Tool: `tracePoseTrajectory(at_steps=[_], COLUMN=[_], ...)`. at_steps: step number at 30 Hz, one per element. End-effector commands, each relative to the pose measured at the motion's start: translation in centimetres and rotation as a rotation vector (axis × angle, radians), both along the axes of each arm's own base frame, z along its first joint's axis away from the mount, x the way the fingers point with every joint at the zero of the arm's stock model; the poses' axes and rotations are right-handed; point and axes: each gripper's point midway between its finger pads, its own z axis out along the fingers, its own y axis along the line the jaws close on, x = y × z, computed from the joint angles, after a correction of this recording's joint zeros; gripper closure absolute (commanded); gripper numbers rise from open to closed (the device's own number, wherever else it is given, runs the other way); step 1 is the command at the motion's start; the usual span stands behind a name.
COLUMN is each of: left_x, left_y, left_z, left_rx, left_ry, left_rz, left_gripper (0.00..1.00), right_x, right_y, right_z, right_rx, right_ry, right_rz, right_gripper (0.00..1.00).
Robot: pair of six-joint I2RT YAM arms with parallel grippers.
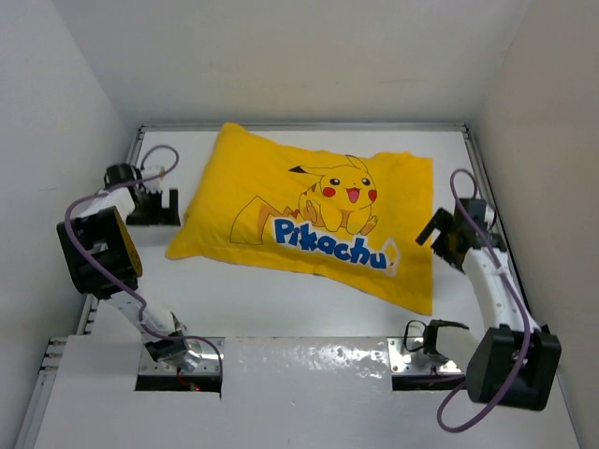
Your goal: Put the pillow into the pillowcase
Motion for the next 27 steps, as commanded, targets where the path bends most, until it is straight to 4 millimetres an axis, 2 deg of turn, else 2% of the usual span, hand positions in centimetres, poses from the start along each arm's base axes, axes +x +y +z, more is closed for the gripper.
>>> tracePoseTrajectory(at_steps=[1, 2, 4, 5, 9, 16, 27], left_x=[-4.7, -4.9, -6.3, -6.1, -6.0, -5.9, -5.9], left_y=[0.7, 0.4, -1.3, -1.6, -3.9, -3.1, -3.0], left_z=[-4.8, -5.5, -7.2, -7.5, -7.6, -6.7, -6.5], left_rx=[0.060, 0.044, -0.029, -0.052, -0.182, -0.133, -0.128], left_ry=[0.142, 0.135, 0.159, 0.146, 0.121, 0.081, 0.072], left_rz=[0.009, 0.012, 0.032, 0.053, 0.080, 0.104, 0.109], left_gripper=[0.00, 0.00, 0.00, 0.00, 0.00, 0.00, 0.00], right_x=[-0.7, -2.1, -2.2, -3.0, -2.8, -3.7, -5.1], right_y=[-0.7, -0.8, -1.6, -1.8, -2.2, -1.8, -2.1], right_z=[-0.1, -1.7, -2.1, -3.3, -3.6, -4.4, -4.7], right_rx=[0.005, -0.001, -0.028, -0.038, -0.065, -0.064, -0.101], right_ry=[-0.162, -0.173, -0.241, -0.243, -0.285, -0.205, -0.236], right_rz=[-0.143, -0.179, -0.229, -0.244, -0.240, -0.215, -0.208], right_gripper=[0.01, 0.01, 0.01, 0.01, 0.01, 0.01, 0.01])
